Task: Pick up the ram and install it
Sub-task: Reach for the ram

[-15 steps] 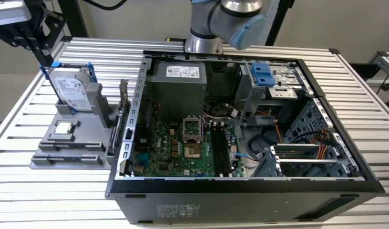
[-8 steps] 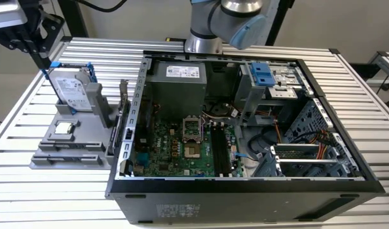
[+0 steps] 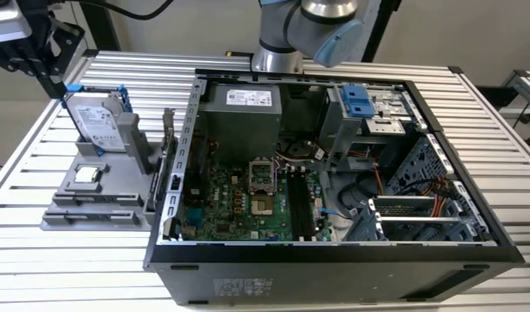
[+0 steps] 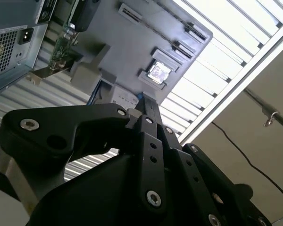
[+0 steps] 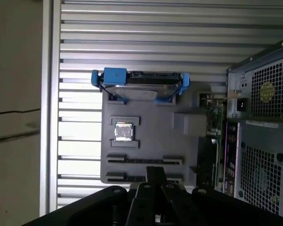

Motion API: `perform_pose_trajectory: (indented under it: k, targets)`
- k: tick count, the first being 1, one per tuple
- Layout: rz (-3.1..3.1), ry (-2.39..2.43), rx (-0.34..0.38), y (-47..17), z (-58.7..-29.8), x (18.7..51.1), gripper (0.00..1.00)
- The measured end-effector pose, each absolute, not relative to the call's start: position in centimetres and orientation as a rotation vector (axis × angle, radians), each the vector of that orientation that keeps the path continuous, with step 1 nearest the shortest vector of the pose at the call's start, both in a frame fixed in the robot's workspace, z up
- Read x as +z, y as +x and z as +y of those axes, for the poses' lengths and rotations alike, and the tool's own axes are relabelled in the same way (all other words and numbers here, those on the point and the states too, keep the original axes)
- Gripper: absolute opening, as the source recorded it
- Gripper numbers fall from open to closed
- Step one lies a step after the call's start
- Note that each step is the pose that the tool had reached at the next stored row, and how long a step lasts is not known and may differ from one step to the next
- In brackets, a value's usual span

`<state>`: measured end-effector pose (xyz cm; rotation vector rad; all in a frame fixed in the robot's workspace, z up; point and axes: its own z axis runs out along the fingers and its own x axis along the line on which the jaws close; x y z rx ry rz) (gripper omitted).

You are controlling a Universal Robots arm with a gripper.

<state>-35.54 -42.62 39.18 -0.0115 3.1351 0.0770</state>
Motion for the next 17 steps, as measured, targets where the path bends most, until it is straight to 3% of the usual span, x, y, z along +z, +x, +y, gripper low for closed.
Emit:
perform_pose_trajectory:
  k: [17]
  targets:
    - [3.135,-0.004,0.077,-35.6,-45.1,39.2,0.0]
